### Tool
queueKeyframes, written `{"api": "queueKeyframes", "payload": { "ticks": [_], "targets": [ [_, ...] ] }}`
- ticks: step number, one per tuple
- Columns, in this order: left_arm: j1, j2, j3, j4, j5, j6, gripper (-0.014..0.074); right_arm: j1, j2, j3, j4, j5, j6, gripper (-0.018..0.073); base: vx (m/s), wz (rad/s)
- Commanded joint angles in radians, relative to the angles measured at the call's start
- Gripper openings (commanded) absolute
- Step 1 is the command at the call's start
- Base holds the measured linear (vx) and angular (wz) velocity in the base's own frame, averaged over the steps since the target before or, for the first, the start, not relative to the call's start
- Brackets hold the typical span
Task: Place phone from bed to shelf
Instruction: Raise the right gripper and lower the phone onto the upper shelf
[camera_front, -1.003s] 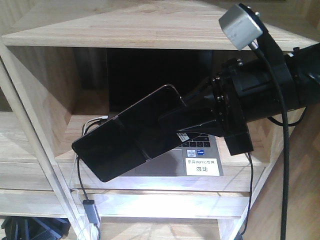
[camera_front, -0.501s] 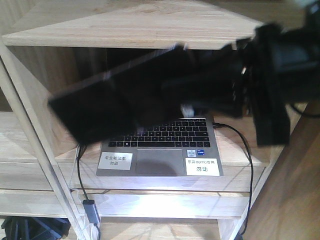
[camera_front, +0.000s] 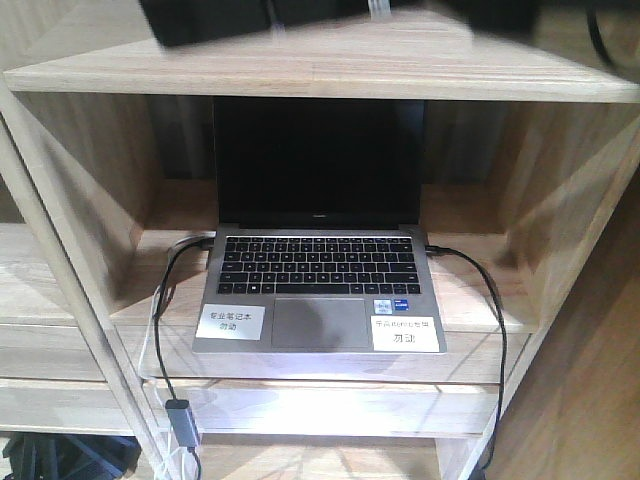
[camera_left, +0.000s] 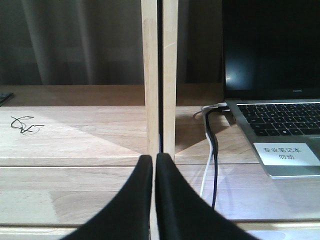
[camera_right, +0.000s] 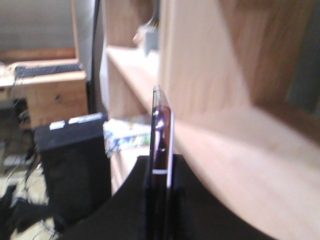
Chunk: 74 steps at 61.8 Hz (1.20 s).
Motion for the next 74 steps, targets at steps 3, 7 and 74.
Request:
{"api": "queueKeyframes", "payload": {
  "ticks": [3,7,74],
  "targets": [
    [-0.003,-0.005,0.001,-0.006,-0.068,-0.004,0.0001,-0.004,0.073,-0.165,0.05,-0.055,0.04,-0.0004,0.0,0.0],
    [-0.003,-0.005,0.001,-0.006,-0.068,-0.004,0.0001,-0.004,0.125,-0.232,0.05,-0.058,0.055,-0.0004,0.0,0.0],
    [-0.003,-0.005,0.001,-0.006,-0.068,-0.004,0.0001,0.0,0.64,-0.686,-0.152,-0.123,0.225,-0.0004,0.0,0.0]
  ]
}}
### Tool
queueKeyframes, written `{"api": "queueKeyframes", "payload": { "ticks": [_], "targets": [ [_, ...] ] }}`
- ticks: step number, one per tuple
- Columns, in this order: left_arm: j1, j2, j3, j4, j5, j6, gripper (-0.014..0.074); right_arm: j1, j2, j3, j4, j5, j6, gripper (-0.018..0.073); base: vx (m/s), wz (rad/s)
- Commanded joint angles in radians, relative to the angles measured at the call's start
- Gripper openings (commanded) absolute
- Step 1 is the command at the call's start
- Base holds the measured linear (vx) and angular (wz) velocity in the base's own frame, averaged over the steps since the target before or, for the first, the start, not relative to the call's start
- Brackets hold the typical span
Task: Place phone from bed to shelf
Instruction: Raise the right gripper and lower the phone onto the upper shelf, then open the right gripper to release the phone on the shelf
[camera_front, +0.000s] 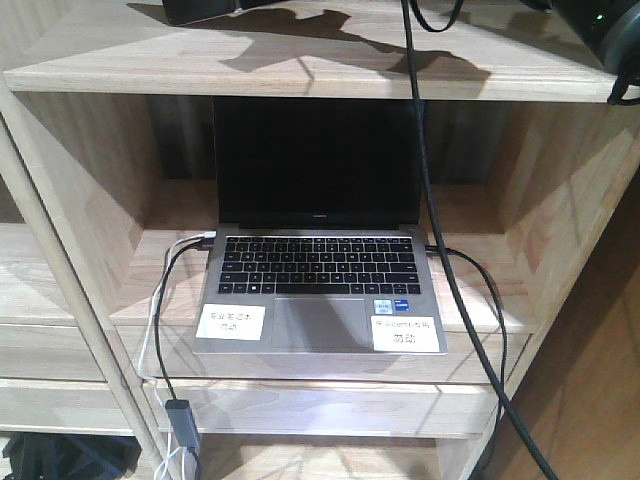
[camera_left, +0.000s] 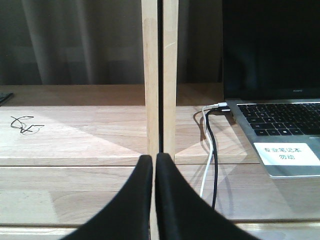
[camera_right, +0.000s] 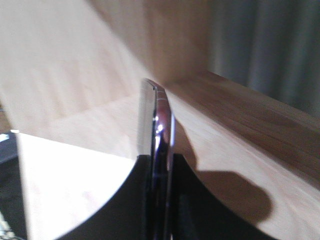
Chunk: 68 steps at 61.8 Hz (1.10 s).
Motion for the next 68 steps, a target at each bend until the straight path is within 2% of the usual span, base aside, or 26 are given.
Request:
{"api": "queueKeyframes", "payload": {
  "ticks": [1,17,29,40,48,54,60,68],
  "targets": [
    [-0.003,-0.005,0.001,-0.006,-0.068,-0.004,0.0001,0.0,-0.055,-0.034,-0.012,-0.045,0.017,-0.0004,0.0,0.0],
    [-0.003,-0.005,0.001,-0.006,-0.068,-0.004,0.0001,-0.004,-0.055,-0.034,-0.064,-0.065,0.062,0.0007,0.0,0.0],
    [-0.003,-0.005,0.001,-0.006,-0.068,-0.004,0.0001,-0.004,-0.055,-0.034,-0.103,-0.084,0.078,0.0085,0.0,0.0],
    [-0.003,-0.005,0.001,-0.006,-0.068,-0.004,0.0001,-0.004,-0.055,-0.034,-0.14,-0.1,0.103,0.0263,0.0,0.0],
    [-0.003,-0.005,0.001,-0.006,-0.068,-0.004,0.0001,-0.004,-0.055,-0.034,-0.18,-0.135,0.159,0.047,0.0,0.0],
    [-0.003,-0.005,0.001,-0.006,-0.068,-0.004,0.0001,-0.004,-0.055,-0.034,-0.205,-0.147,0.187,0.0592,0.0,0.0],
    [-0.003,-0.005,0.001,-0.006,-0.068,-0.004,0.0001,-0.004,-0.055,-0.034,-0.23,-0.147,0.194,0.0666,0.0,0.0],
    [-0.003,-0.005,0.001,-0.006,-0.068,-0.004,0.0001,-0.004,-0.055,-0.034,-0.248,-0.147,0.194,0.0676,0.0,0.0]
  ]
}}
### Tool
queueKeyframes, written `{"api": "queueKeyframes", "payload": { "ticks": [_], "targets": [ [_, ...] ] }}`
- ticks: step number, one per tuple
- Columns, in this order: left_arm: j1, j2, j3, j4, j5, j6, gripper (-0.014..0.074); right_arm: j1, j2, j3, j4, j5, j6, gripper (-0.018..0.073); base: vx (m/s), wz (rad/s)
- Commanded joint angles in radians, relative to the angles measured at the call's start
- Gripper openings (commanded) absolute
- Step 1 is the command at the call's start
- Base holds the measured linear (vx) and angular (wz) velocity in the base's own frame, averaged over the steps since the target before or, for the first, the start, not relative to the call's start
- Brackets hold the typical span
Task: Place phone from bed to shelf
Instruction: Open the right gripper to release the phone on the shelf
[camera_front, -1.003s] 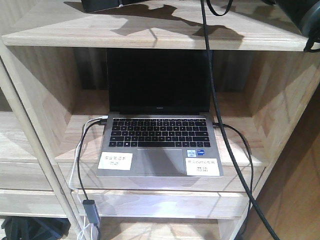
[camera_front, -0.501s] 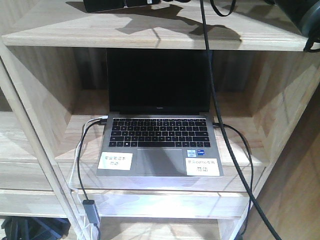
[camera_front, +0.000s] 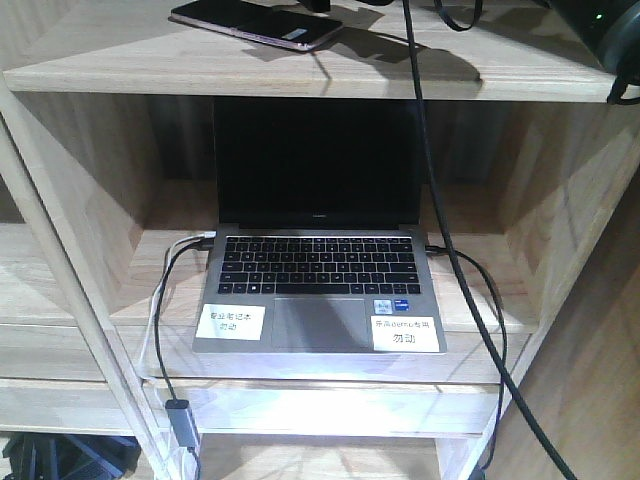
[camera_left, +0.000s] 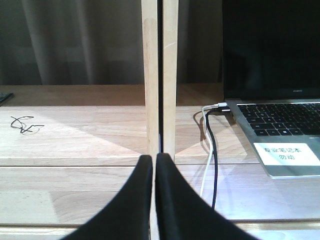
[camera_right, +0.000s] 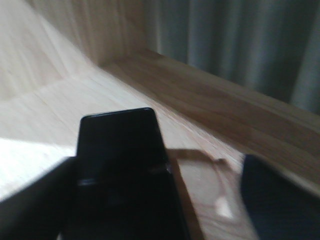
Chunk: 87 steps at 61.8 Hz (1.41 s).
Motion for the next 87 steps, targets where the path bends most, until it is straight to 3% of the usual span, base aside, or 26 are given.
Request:
{"api": "queueKeyframes", "payload": {
  "ticks": [1,36,53,61,70,82,87],
  "targets": [
    [-0.003,-0.005,0.001,-0.006,-0.068,-0.004,0.0001,-0.004,-0.055,-0.031,0.011,-0.059,0.001,0.0676,0.0,0.0],
    [-0.003,-0.005,0.001,-0.006,-0.068,-0.004,0.0001,-0.004,-0.102,-0.031,-0.001,0.007,0.001,0.0629,0.0,0.0],
    [-0.003,-0.005,0.001,-0.006,-0.068,-0.004,0.0001,-0.004,-0.187,-0.031,-0.107,0.051,0.012,0.053,0.0,0.0],
    [-0.003,-0.005,0.001,-0.006,-0.068,-0.004,0.0001,-0.004,-0.219,-0.031,-0.149,0.087,0.043,0.0447,0.0,0.0],
    [-0.003,-0.005,0.001,-0.006,-0.068,-0.004,0.0001,-0.004,-0.242,-0.03,-0.158,0.124,0.105,0.0293,0.0,0.0],
    [-0.003,-0.005,0.001,-0.006,-0.068,-0.004,0.0001,-0.004,-0.281,0.041,-0.158,0.155,0.165,-0.0015,0.0,0.0],
    [-0.003,-0.005,0.001,-0.006,-0.068,-0.004,0.0001,-0.004,-0.315,0.127,-0.158,0.116,0.164,-0.0012,0.0,0.0]
  ]
}}
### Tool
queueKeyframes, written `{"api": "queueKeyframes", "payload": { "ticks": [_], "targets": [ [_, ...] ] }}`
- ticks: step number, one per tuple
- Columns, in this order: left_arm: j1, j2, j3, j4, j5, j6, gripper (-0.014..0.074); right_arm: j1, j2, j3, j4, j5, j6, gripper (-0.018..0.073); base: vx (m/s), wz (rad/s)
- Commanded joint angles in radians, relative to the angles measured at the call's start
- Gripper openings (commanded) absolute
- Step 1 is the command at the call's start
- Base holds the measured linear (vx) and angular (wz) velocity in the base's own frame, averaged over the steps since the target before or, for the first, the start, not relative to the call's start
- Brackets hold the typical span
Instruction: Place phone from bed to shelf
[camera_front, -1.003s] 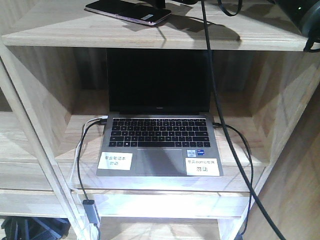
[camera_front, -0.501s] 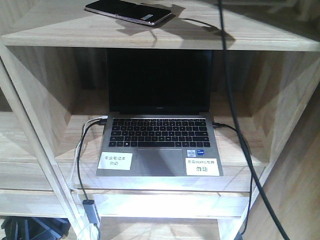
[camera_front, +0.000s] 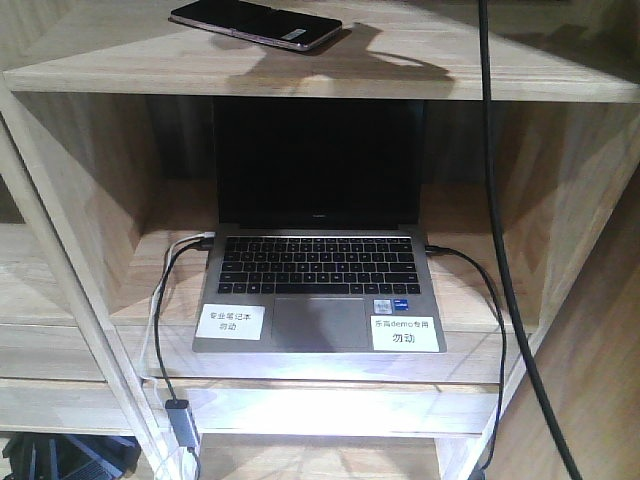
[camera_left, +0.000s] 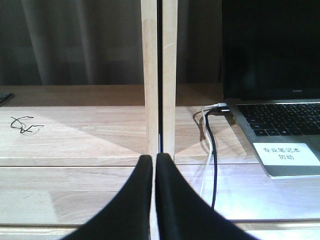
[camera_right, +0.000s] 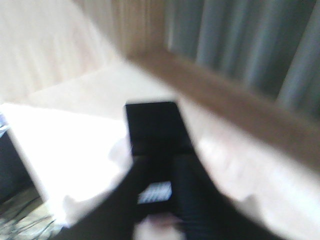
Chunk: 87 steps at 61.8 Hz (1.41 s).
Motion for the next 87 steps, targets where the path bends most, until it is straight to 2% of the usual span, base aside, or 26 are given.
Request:
{"api": "queueKeyframes", "payload": {
  "ticks": [1,13,27,38,51,63,75,87],
  "targets": [
    [-0.003,-0.005,0.001,-0.006,-0.068,-0.004,0.0001,-0.004,-0.088,0.065,0.015,-0.096,0.003,-0.0011,0.0,0.0],
    [-0.003,-0.005,0.001,-0.006,-0.068,-0.004,0.0001,-0.004,-0.245,0.339,0.019,-0.293,-0.021,-0.0008,0.0,0.0],
    [-0.003,-0.005,0.001,-0.006,-0.068,-0.004,0.0001,-0.004,-0.489,0.751,0.02,-0.558,-0.064,-0.0008,0.0,0.0],
    [-0.003,-0.005,0.001,-0.006,-0.068,-0.004,0.0001,-0.004,-0.702,1.041,0.02,-0.696,-0.063,-0.0006,0.0,0.0],
    [-0.003,-0.005,0.001,-0.006,-0.068,-0.004,0.0001,-0.004,-0.94,1.302,0.02,-0.713,-0.063,-0.0006,0.0,0.0],
    [-0.003,-0.005,0.001,-0.006,-0.068,-0.004,0.0001,-0.004,-1.131,1.47,0.02,-0.712,-0.063,-0.0006,0.0,0.0],
    [-0.003,-0.005,0.001,-0.006,-0.068,-0.004,0.0001,-0.004,-1.285,1.584,0.021,-0.713,-0.062,-0.0006,0.0,0.0],
    [-0.003,-0.005,0.001,-0.006,-0.068,-0.004,0.0001,-0.004,-1.342,1.624,0.022,-0.701,-0.063,-0.0005,0.0,0.0]
  ]
}}
